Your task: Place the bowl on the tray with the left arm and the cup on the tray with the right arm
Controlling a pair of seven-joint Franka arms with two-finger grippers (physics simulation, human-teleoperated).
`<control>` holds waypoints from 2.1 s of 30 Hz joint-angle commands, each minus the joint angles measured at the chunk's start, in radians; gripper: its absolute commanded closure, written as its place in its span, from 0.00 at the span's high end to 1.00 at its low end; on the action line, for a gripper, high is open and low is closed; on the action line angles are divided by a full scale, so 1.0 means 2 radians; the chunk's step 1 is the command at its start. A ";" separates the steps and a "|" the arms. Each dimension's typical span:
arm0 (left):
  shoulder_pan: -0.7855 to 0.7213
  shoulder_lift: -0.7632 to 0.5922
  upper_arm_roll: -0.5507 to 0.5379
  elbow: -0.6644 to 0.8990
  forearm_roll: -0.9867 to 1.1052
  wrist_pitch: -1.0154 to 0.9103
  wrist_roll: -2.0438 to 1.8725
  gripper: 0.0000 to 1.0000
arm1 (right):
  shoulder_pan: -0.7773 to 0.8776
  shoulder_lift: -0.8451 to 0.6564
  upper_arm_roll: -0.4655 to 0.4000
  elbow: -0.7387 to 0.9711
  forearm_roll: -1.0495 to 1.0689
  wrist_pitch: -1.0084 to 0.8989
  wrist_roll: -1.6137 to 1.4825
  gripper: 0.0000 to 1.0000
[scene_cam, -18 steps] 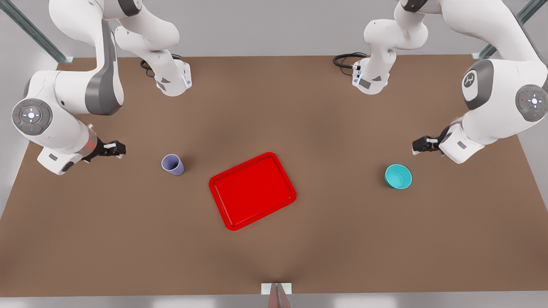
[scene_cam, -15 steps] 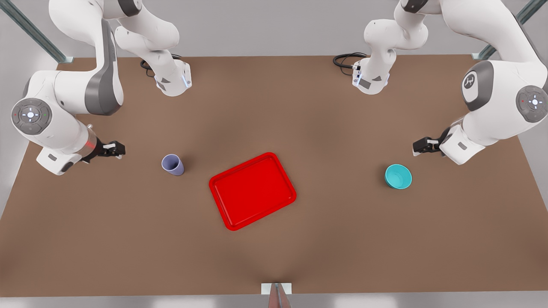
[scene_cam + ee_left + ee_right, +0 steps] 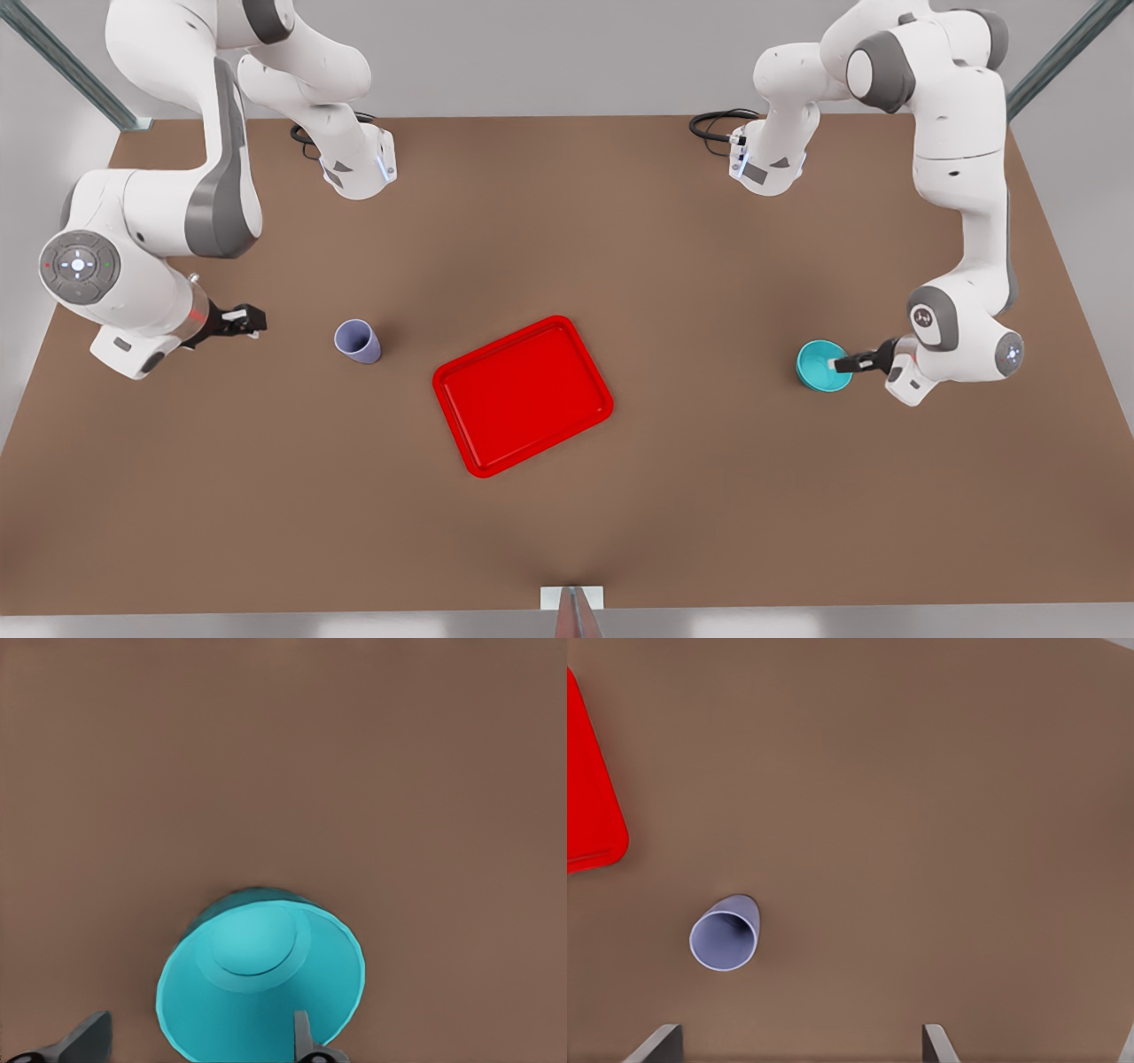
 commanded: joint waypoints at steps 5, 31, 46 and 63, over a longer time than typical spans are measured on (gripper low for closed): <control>0.003 0.007 0.000 -0.024 -0.011 0.080 0.161 1.00 | -0.003 0.003 0.000 0.001 0.000 0.001 -0.009 1.00; -0.345 0.071 -0.002 0.269 0.034 -0.106 -0.425 0.21 | -0.006 0.010 0.000 0.001 0.001 0.001 -0.011 1.00; -0.371 0.169 -0.064 0.336 0.019 0.028 -0.589 0.21 | -0.005 0.014 0.000 0.000 0.002 0.001 -0.010 1.00; -0.193 -0.188 -0.037 0.270 0.181 -0.347 -0.125 1.00 | 0.017 0.064 0.002 -0.074 0.059 0.017 0.123 1.00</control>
